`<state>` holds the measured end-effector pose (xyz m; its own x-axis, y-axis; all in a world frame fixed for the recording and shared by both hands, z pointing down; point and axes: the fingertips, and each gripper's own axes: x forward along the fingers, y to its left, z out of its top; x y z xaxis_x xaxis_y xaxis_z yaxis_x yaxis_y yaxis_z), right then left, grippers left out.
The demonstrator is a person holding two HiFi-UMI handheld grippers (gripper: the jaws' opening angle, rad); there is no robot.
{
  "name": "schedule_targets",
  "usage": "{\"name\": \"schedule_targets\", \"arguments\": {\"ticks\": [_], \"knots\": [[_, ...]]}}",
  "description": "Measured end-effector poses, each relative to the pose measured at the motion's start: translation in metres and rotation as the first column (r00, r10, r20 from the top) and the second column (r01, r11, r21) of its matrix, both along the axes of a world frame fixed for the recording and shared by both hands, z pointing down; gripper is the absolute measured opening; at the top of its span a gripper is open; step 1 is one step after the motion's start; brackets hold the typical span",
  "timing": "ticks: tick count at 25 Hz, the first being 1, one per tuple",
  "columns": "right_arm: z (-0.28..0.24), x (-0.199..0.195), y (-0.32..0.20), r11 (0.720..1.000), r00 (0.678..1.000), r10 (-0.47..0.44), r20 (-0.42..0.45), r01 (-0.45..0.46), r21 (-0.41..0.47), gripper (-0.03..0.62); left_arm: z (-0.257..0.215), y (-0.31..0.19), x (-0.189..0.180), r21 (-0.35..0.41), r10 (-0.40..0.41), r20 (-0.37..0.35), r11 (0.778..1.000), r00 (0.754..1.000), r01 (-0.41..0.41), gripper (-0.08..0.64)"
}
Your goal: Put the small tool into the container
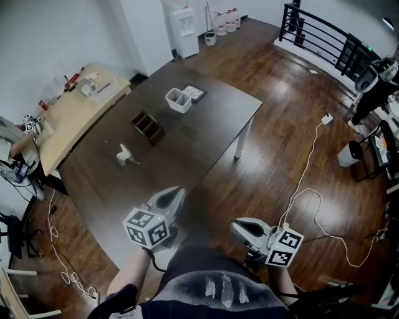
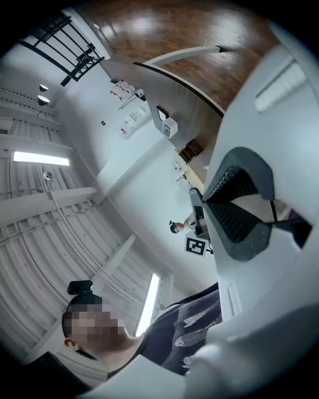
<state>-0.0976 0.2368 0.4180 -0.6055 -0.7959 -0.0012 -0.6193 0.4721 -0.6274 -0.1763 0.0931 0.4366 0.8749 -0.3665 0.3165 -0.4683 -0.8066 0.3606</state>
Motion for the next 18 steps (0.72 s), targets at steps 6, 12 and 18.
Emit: {"name": "schedule_targets", "arguments": {"ticks": [6,12,18], "knots": [[0.005,0.004,-0.059,0.997,0.998,-0.056,-0.023,0.054,-0.054,0.0,0.014,-0.073,-0.018,-0.023,-0.096,-0.045,0.995,0.994,0.095,0.002],[0.011,-0.015,-0.149,0.978,0.974,-0.182,-0.134,0.165,-0.13,0.0,0.028,-0.151,-0.043,-0.055,-0.201,-0.104,0.979,0.974,0.196,0.002],[0.012,-0.051,-0.223,0.927,0.911,-0.361,-0.201,0.326,-0.187,0.0,0.042,-0.233,-0.103,-0.087,-0.406,-0.17,0.914,0.898,0.397,0.002]]}}
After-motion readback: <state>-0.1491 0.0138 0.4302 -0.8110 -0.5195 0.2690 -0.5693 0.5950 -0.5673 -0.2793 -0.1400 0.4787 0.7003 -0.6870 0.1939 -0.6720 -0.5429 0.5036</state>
